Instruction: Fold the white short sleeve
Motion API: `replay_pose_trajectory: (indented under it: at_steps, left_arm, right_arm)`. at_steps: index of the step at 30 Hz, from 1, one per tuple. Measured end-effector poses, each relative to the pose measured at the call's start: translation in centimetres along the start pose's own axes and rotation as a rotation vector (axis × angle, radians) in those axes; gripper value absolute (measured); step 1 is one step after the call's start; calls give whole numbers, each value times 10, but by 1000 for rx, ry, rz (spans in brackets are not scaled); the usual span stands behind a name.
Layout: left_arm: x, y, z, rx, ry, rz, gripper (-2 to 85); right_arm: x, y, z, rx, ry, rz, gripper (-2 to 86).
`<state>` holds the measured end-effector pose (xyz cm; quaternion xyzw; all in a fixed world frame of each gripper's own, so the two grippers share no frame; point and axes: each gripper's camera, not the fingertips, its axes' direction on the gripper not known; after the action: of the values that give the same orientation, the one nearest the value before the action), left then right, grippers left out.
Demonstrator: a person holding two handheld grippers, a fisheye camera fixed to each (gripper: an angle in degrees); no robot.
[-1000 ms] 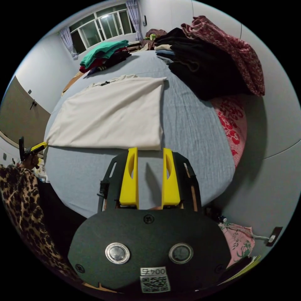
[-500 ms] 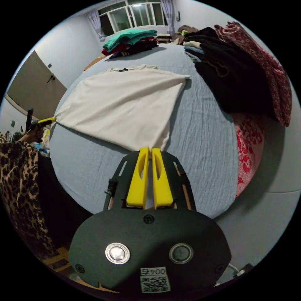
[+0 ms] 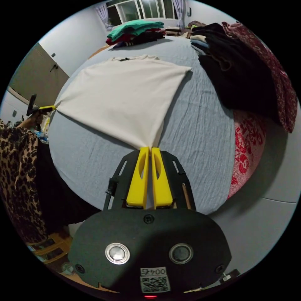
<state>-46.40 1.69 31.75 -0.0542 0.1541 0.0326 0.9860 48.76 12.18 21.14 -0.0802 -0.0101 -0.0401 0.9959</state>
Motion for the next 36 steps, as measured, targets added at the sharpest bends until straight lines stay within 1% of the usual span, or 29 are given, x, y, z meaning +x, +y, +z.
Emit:
replay_pose_trajectory:
  at_steps: [3,5,6,8,9,12,15,17,20,22,25,28,30,33,34,35,36]
  left_arm:
    - [9,2,-4,-14,-17,7,27]
    - [12,6,-14,-18,-84,6,35]
    - [15,8,-24,5,-126,5,41]
    - [24,5,-43,83,-127,11,51]
    - [34,-1,-51,133,-117,29,60]
    - [68,-29,-44,204,-106,97,71]
    - [96,-58,-12,182,-95,137,82]
    - [106,-67,8,146,-124,150,89]
    - [115,-67,37,61,-162,168,99]
    - [123,-58,39,135,-183,192,101]
    - [134,-52,43,188,-179,201,102]
    - [143,-55,43,178,-156,196,104]
    - [152,-63,39,131,-155,177,105]
    - [171,-66,23,212,-181,190,112]
    - [172,-68,33,155,-182,187,116]
    - [171,-69,40,118,-181,178,117]
    - [171,-65,45,148,-176,165,120]
  right_arm:
    - [0,-7,0,-38,-19,11,26]
    - [3,-11,-2,-92,3,32,50]
    - [5,-12,-6,-113,27,46,76]
    - [5,-13,-18,-78,35,77,82]
    - [2,-17,-26,-29,29,93,87]
    - [-19,-39,-29,60,27,78,102]
    - [-43,-62,-10,53,28,34,126]
    - [-51,-68,1,48,27,28,135]
    - [-53,-64,24,-20,44,44,140]
    - [-59,-51,30,60,109,8,141]
    - [-53,-44,35,81,96,25,140]
    - [-48,-43,38,71,92,-4,140]
    - [-43,-45,38,24,87,-19,140]
    - [-35,-36,36,15,129,-9,139]
    - [-30,-29,42,-12,133,-3,138]
    - [-27,-24,43,13,127,3,137]
    - [-21,-17,46,45,108,28,137]
